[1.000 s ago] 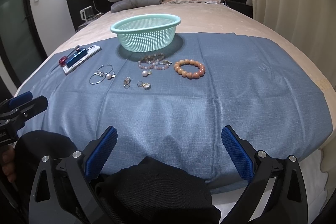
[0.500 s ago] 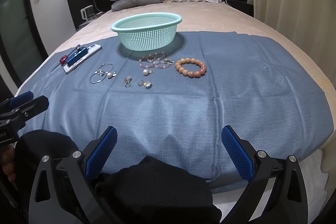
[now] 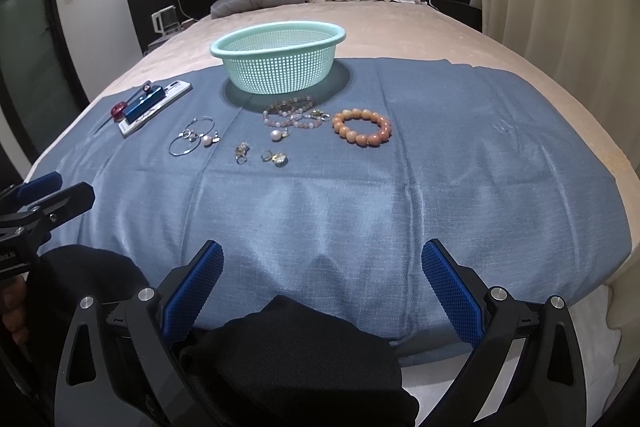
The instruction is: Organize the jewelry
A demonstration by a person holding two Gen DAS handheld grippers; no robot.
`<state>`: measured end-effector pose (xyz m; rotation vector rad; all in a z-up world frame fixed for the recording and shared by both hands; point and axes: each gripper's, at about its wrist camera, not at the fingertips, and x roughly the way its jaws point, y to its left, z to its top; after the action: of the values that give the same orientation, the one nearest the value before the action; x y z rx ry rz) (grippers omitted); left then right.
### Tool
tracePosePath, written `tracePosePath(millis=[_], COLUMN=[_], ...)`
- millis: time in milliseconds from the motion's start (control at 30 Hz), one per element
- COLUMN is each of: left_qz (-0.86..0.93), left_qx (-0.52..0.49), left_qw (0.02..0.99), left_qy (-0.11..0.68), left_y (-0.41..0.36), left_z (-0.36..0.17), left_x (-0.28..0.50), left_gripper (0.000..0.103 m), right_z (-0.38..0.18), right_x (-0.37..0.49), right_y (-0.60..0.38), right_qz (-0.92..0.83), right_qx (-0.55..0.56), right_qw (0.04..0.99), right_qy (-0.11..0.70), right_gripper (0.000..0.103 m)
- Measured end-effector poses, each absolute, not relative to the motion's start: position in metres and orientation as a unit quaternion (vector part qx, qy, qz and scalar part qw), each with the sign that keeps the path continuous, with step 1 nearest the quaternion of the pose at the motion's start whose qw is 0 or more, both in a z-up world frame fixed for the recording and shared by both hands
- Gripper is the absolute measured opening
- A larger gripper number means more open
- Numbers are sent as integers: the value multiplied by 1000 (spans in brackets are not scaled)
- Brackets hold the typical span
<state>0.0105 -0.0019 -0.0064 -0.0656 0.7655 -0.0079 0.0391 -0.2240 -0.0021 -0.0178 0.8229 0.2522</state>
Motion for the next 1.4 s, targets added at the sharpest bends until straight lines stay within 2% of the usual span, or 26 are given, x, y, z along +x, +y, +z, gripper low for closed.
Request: tracePosePath(millis=[533, 1000, 1200, 1300, 1367, 1400], left_qz=[-33, -69, -73, -78, -85, -91], left_qx=[8, 10, 46, 44, 50, 49], left_qw=[905, 864, 873, 882, 886, 887], left_qy=[425, 499, 481, 462, 453, 450], left_y=[15, 29, 20, 23, 22, 22], left_z=[-7, -64, -72, -74, -75, -74], left_x=[84, 166, 172, 166, 160, 156], left_gripper=[97, 97, 98, 98, 94, 91], right_z=[12, -30, -55, -60, -62, -62], right_x=[113, 210, 229, 227, 223, 221], right_y=[-241, -240, -234, -232, -233, -234], right_qz=[111, 108, 100, 99, 104, 107], right_qx=[-29, -23, -35, -42, -45, -45], right_qw=[903, 884, 876, 886, 891, 892], right_qy=[414, 455, 470, 451, 441, 437], right_gripper=[95, 95, 95, 95, 94, 90])
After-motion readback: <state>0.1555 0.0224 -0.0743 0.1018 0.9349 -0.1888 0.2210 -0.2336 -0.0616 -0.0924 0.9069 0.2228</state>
